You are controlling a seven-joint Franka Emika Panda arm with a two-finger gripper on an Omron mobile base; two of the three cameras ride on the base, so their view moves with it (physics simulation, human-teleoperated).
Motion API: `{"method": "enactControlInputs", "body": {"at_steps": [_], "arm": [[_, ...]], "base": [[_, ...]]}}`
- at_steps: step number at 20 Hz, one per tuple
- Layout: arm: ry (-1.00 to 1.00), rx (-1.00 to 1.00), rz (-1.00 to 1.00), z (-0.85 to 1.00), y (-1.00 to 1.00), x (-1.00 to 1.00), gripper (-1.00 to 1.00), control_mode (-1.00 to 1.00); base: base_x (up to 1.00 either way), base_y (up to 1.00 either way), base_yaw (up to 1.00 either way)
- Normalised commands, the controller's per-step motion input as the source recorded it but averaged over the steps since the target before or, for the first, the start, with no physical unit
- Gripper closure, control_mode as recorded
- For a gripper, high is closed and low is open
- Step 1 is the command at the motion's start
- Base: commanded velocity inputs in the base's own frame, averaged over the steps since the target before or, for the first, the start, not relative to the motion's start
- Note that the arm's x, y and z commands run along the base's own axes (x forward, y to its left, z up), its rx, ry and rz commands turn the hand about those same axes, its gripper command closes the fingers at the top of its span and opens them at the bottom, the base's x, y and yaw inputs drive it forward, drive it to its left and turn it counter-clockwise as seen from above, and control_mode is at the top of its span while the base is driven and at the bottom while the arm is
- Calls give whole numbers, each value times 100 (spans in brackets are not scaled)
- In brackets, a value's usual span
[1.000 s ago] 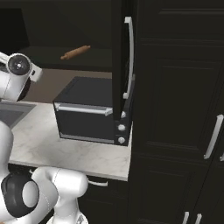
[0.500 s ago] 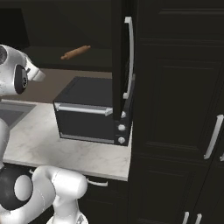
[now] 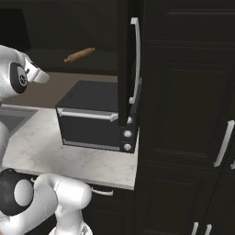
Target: Open the cabinet, retrieve the rolling pin, and place it next to the meat on the cutting board to prepare for tenderizing.
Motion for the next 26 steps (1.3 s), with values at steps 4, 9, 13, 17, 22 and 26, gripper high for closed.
{"method": "enactControlInputs", "body": {"at_steps": [4, 9, 13, 17, 22, 26], "arm": [[3, -9, -4, 8, -20, 20, -100, -100], [10, -6, 0, 10, -18, 21, -100, -100], [10, -5, 0, 3, -22, 27, -100, -100], [4, -8, 0, 0, -24, 27, -100, -100], [0, -12, 0, 1, -25, 26, -100, -100], [0, -8, 0, 0, -25, 41, -100, -100]], "base": [[0, 0, 0], [0, 0, 0], [0, 0, 0], [0, 0, 0], [0, 0, 0], [0, 0, 0]]}}
